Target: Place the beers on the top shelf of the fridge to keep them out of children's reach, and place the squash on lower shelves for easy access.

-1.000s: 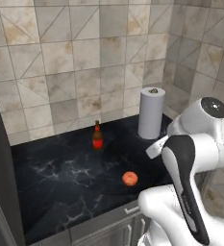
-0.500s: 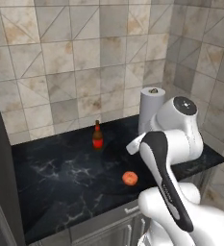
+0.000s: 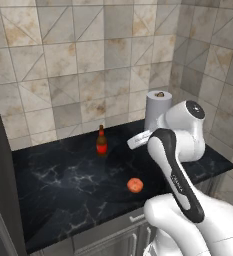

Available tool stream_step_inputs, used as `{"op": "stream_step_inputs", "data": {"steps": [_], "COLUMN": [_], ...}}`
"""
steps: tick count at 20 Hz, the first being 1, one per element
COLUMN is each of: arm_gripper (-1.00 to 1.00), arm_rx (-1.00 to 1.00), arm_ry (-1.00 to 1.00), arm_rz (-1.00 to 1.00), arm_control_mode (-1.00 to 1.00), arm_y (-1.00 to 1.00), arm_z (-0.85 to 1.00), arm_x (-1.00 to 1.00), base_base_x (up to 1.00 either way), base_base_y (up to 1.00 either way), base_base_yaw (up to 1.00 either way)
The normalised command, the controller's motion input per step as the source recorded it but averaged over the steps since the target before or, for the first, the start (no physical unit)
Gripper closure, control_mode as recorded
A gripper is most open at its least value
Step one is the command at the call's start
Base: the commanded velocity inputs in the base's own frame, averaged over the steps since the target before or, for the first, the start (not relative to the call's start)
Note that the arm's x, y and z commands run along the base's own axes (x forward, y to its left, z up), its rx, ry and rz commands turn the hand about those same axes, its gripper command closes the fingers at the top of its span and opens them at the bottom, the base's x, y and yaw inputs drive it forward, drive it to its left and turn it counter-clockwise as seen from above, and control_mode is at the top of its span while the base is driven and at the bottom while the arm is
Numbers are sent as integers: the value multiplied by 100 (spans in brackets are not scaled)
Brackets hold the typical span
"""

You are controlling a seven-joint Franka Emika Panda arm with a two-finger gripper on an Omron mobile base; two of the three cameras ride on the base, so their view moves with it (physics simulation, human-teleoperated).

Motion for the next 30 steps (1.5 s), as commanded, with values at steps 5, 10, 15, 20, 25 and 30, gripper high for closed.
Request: {"op": "stream_step_inputs", "data": {"steps": [5, 10, 15, 20, 25, 30], "arm_gripper": [-100, -100, -100, -100, -100, -100], "arm_rx": [11, 1, 0, 1, 5, 5], "arm_ry": [0, -7, -15, -21, -21, -13], "arm_rz": [8, 12, 17, 21, 21, 19], "arm_control_mode": [-100, -100, -100, -100, -100, -100], "arm_y": [3, 4, 1, 0, 0, 0], "arm_z": [-8, -29, -37, -26, -10, 0], "arm_x": [24, 16, 20, 19, 19, 8], "base_base_x": [0, 0, 0, 0, 0, 0], "base_base_y": [0, 0, 0, 0, 0, 0], "base_base_yaw": [0, 0, 0, 0, 0, 0]}}
